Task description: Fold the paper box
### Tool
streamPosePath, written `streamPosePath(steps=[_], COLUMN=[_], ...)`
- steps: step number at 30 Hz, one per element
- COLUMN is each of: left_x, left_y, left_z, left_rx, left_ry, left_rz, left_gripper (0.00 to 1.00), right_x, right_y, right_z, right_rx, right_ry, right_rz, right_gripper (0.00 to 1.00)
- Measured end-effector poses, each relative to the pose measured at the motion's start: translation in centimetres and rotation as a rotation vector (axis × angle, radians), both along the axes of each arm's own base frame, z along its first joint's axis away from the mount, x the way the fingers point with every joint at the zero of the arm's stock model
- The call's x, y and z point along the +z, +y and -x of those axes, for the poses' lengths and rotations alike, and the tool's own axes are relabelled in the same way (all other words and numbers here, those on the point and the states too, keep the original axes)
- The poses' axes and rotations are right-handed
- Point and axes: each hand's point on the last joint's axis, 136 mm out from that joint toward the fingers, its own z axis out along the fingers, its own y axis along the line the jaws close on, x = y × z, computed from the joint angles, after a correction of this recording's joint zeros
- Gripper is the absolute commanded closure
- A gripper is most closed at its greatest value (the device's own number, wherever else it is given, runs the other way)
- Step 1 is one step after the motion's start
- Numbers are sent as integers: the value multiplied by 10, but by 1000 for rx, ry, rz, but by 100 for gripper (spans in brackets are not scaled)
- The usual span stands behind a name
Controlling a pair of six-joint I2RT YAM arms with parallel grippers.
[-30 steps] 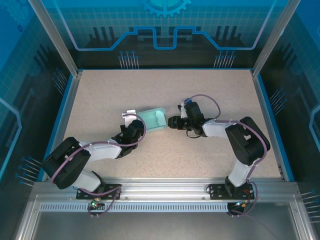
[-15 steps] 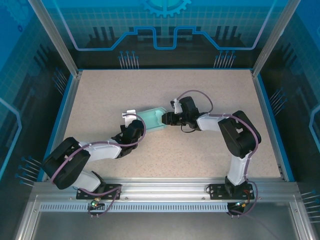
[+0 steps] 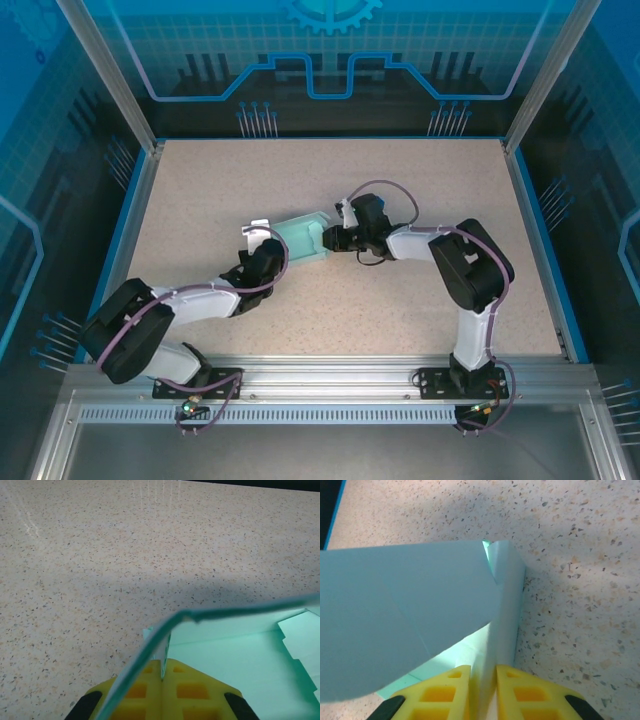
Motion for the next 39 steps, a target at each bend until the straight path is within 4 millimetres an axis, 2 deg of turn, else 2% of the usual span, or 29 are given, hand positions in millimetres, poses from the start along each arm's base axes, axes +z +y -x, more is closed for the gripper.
streamPosePath(steps=[9,17,27,35,39], left_x=[1,3,3,3,4], left_y=[1,1,7,8,5], left_z=[1,5,7,6,6], left_rx=[10,10,31,33,22], left_ry=[25,42,60,60,60], left_rz=[25,36,34,36,45], left_gripper=[100,100,100,100,100], right_x=[0,-2,5,6,-2], right_y=[6,5,2,2,1], right_z=[-1,-3,-8,-10,-10], right_rx=[-56,-101,-170,-175,-145], right_ry=[-56,-92,-175,-185,-145], right_rz=[197,362,525,530,482], right_gripper=[81,88,92,85,82])
